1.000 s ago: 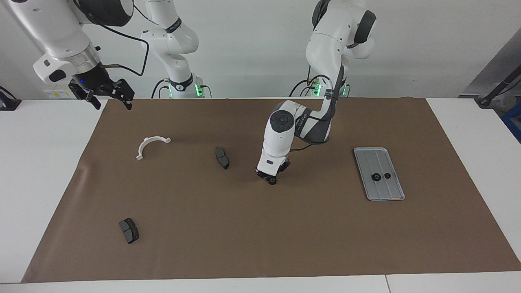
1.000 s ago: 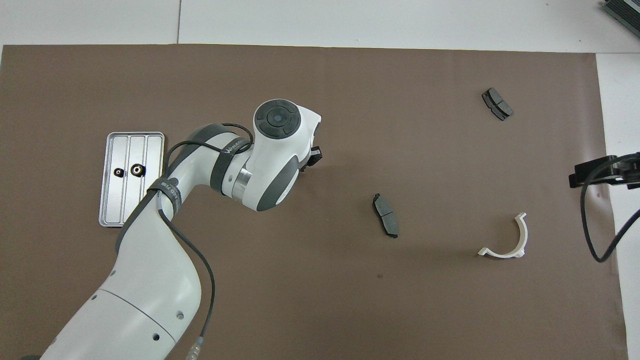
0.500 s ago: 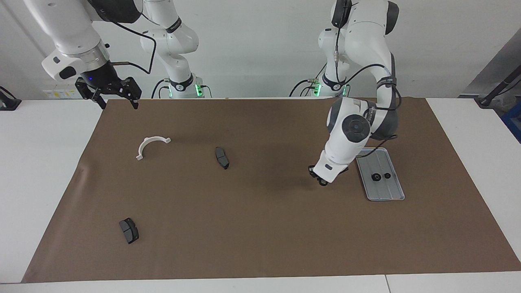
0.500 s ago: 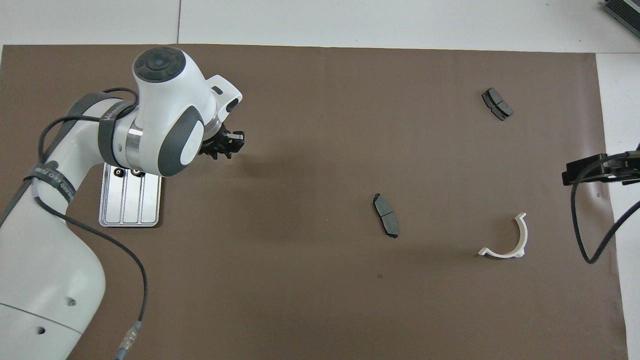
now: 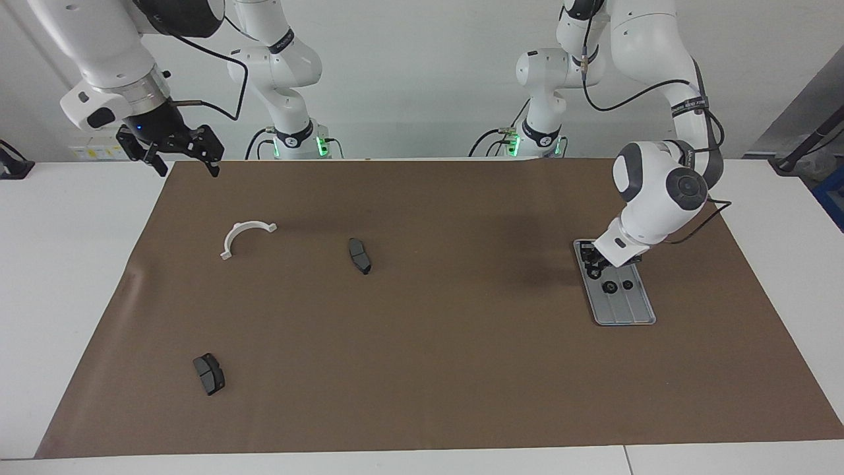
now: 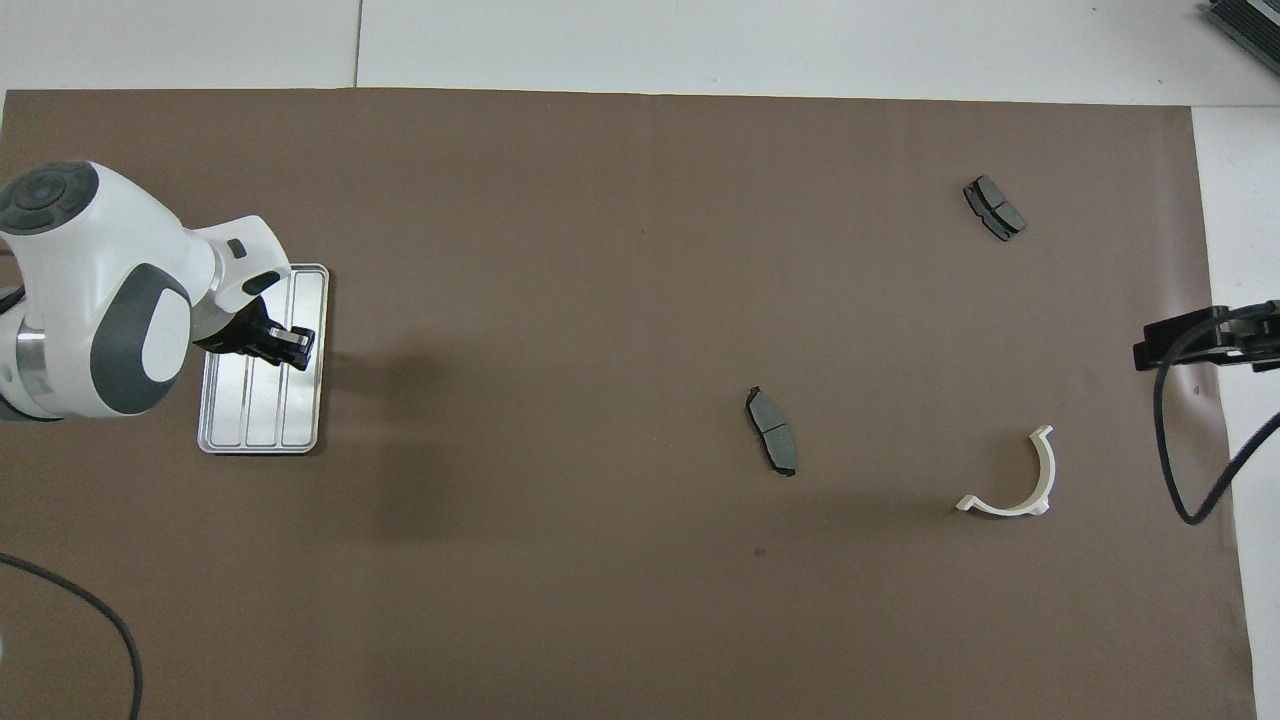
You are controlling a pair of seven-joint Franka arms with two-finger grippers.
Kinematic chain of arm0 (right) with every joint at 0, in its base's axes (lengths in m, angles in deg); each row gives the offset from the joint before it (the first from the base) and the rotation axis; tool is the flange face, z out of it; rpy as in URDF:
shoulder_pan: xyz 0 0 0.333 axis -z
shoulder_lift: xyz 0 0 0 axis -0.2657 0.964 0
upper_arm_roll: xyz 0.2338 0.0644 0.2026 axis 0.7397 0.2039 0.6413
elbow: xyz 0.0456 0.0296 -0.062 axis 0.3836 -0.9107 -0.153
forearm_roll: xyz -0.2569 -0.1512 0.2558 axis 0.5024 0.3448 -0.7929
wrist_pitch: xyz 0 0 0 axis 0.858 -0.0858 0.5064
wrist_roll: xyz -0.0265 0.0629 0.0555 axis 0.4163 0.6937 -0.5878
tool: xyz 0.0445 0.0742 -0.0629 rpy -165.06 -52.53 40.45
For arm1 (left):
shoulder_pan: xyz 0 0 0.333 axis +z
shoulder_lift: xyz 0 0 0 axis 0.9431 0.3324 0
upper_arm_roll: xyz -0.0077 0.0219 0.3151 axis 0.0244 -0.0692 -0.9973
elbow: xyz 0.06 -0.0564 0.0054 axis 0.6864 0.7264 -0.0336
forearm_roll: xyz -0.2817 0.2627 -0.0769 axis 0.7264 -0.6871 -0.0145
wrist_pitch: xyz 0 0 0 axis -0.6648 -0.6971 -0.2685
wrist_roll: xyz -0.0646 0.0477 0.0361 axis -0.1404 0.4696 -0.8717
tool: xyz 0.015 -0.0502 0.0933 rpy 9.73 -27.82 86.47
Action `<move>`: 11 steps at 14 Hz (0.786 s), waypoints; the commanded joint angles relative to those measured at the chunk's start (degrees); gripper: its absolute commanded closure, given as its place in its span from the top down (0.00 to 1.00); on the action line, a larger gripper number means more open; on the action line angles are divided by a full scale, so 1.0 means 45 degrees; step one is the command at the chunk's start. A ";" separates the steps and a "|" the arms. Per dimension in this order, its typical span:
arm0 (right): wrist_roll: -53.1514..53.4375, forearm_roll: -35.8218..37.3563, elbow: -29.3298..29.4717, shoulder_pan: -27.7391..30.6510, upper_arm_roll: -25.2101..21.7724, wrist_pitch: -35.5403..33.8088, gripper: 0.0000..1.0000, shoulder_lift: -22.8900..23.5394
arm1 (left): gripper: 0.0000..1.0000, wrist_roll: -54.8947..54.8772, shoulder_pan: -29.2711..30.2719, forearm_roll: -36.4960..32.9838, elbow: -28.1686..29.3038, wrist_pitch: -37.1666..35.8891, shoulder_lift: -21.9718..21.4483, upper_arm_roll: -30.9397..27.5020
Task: Pick bearing gear from pile to tray
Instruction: 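Carry the third bearing to the tray and open the left gripper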
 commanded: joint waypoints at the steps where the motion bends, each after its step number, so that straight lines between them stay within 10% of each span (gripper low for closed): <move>1: 0.0206 -0.0198 -0.0109 -0.0009 -0.0028 -0.0042 1.00 -0.0119 | 0.00 -0.1268 0.0675 0.0061 0.1201 0.0803 -0.0741 0.0135; 7: 0.0148 -0.0178 -0.0109 0.0030 -0.0028 -0.0042 1.00 -0.0120 | 0.00 -0.1759 0.0989 0.0061 0.2745 0.2660 -0.1171 0.0135; 8: 0.0167 -0.0178 -0.0109 0.0010 -0.0028 -0.0023 1.00 -0.0139 | 0.12 -0.1739 0.0989 0.0061 0.2687 0.2660 -0.1171 0.0135; 9: 0.0206 -0.0178 -0.0109 -0.0009 -0.0028 0.0074 1.00 -0.0139 | 0.44 -0.1720 0.0989 0.0061 0.2647 0.2660 -0.1151 0.0135; 10: 0.0206 -0.0178 -0.0109 -0.0009 -0.0009 0.0153 1.00 -0.0139 | 0.99 -0.1739 0.0989 0.0061 0.2647 0.2679 -0.1151 0.0135; 11: 0.0168 -0.0197 -0.0109 -0.0009 -0.0009 0.0153 1.00 -0.0120 | 1.00 -0.1816 0.0970 0.0061 0.2570 0.2679 -0.1171 0.0135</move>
